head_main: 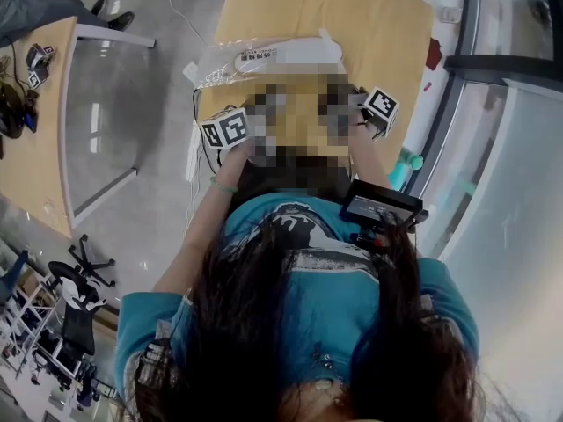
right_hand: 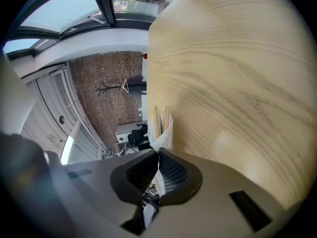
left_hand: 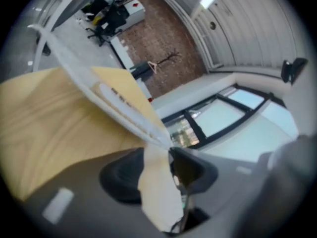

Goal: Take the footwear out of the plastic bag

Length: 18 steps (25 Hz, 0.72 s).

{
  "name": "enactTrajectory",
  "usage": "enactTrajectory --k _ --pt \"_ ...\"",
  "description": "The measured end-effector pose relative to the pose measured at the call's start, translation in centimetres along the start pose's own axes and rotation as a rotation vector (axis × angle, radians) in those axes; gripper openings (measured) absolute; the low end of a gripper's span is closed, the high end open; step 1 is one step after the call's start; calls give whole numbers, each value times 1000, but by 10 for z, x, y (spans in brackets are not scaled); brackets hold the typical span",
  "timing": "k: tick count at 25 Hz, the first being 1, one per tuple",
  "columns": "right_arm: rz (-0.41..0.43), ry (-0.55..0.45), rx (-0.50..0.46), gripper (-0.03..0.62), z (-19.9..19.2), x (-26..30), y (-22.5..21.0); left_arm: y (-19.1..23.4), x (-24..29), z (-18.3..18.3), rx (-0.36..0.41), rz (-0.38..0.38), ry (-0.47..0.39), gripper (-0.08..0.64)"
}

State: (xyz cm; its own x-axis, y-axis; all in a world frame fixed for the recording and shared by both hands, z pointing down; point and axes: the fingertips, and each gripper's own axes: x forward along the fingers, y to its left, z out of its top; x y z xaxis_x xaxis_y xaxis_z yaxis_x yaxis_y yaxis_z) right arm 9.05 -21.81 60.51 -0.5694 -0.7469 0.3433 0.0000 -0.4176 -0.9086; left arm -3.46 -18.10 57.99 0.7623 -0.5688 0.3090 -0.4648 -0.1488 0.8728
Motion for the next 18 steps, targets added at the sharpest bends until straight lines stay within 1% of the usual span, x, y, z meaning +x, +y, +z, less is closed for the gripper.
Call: enactTrajectory --k 2,4,6,8,12,18 --pt "13 -8 9 18 -4 -7 2 8 -2 -3 -108 -30 -34 197" --pt "14 -13 -5 19 -7 -14 5 7 -4 1 -214 -104 -88 246" --pt "21 -15 -19 18 -11 -21 7 5 -5 8 -288 -178 -142 292" --pt "37 -20 -15 18 -16 -27 10 6 -6 14 -313 -202 -167 307" --pt "80 -32 16 18 -29 -38 16 7 -5 16 -328 -215 -167 308" --pt "101 -10 -1 18 -41 -45 20 4 4 26 -360 -247 -194 301"
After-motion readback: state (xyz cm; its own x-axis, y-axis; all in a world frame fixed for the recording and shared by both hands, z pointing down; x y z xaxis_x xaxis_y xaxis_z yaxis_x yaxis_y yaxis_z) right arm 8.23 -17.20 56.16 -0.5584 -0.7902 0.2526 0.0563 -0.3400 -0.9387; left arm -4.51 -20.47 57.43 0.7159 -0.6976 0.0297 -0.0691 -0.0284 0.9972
